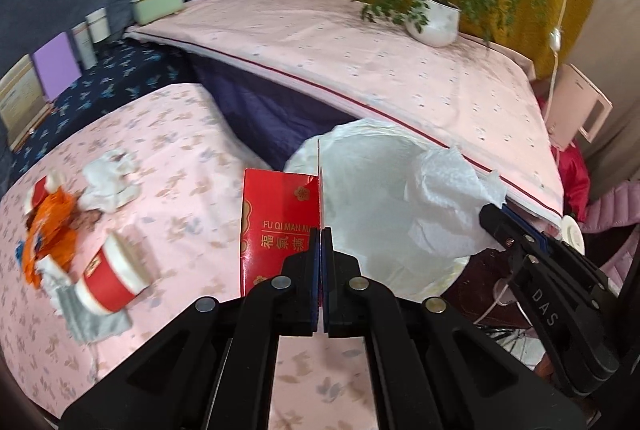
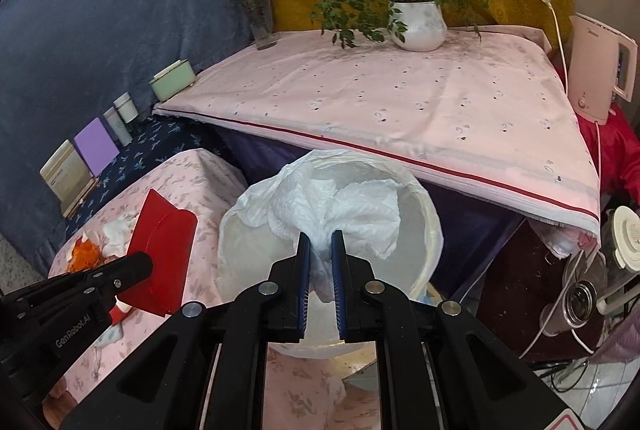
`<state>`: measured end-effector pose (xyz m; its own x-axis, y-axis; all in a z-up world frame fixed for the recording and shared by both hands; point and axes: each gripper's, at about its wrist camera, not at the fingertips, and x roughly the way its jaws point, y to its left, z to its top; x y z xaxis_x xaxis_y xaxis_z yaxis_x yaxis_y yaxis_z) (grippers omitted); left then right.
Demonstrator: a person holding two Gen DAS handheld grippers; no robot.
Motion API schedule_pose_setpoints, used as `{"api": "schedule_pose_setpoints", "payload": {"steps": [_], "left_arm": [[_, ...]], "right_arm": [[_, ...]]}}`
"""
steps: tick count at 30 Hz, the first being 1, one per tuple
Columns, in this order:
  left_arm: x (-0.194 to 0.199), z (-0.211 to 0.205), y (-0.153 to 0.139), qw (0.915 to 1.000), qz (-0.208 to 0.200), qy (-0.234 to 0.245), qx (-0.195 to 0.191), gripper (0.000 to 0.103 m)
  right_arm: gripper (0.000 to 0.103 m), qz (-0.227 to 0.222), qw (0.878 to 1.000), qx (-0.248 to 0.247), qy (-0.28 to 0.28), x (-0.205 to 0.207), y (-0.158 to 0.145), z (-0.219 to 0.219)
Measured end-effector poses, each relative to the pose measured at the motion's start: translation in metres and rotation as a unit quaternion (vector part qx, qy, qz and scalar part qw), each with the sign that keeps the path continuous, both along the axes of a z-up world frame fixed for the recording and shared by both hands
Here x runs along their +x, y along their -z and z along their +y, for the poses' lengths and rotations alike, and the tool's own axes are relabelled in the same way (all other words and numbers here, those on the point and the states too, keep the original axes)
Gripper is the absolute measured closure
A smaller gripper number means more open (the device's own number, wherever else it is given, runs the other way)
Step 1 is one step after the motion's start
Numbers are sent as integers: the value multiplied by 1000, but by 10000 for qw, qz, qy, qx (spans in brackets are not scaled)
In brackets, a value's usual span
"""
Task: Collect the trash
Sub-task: 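Open both tools over the bin, dropping envelope and tissue inside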
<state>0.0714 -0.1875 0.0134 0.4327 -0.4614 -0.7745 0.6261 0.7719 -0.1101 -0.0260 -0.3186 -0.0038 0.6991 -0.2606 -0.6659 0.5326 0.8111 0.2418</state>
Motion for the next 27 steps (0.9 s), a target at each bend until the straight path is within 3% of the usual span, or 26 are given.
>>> {"api": "schedule_pose_setpoints", "payload": {"steps": [9, 11, 12, 13, 27], "left_arm": [[15, -46, 7, 9966, 358, 666, -330, 100], [18, -51, 8, 9970, 365, 616, -299, 81], [20, -51, 8, 9973, 356, 566, -306, 62], [21, -48, 7, 9977, 324, 465, -363, 53], [43, -6, 6, 9986, 156, -392, -334, 50]], "right_arm": [[93, 100, 9995, 69, 303, -7, 12, -25], [93, 113, 9994, 87, 319, -5, 14, -27], [93, 116, 9994, 93, 318, -3, 15, -29], [93, 117, 9994, 94, 311, -2, 15, -29], [91, 69, 9999, 18, 95, 22, 12, -20]]}}
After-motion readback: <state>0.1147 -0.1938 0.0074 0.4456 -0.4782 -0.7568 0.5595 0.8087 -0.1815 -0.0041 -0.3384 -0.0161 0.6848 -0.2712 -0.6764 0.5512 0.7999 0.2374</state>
